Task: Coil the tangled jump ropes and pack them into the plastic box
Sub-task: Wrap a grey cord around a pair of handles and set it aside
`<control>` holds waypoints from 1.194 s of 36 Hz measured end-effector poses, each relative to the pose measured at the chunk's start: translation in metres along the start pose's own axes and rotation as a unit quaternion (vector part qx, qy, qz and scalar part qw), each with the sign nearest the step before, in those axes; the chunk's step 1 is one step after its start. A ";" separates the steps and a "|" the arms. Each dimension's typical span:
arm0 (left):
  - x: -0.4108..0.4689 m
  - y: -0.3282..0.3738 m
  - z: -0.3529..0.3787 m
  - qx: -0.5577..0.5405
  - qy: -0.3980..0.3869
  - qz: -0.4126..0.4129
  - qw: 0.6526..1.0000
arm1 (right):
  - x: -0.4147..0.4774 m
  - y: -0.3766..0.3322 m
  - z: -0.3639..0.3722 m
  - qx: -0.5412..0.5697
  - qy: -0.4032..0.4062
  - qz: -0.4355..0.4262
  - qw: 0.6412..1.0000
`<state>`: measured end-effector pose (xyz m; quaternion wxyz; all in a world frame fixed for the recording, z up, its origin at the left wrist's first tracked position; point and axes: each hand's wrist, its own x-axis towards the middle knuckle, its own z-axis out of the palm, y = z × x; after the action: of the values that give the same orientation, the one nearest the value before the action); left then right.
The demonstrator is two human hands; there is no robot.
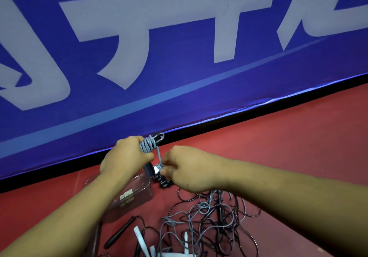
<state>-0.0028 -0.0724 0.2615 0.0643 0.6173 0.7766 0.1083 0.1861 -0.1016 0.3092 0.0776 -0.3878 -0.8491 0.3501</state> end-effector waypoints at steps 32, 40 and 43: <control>-0.017 0.016 -0.022 -0.481 -0.073 -0.088 0.869 | 0.010 0.007 -0.017 0.048 0.042 0.061 0.996; -0.013 0.013 -0.013 -0.325 -0.013 0.017 0.945 | 0.004 -0.005 -0.018 -0.082 0.047 0.019 0.995; -0.012 0.008 -0.008 -0.199 0.016 0.060 0.978 | 0.001 0.001 -0.021 -0.106 0.017 0.007 0.994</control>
<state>0.0052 -0.0832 0.2706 0.1673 0.6355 0.7021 0.2744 0.1945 -0.0891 0.3239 0.0484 -0.4059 -0.8772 0.2520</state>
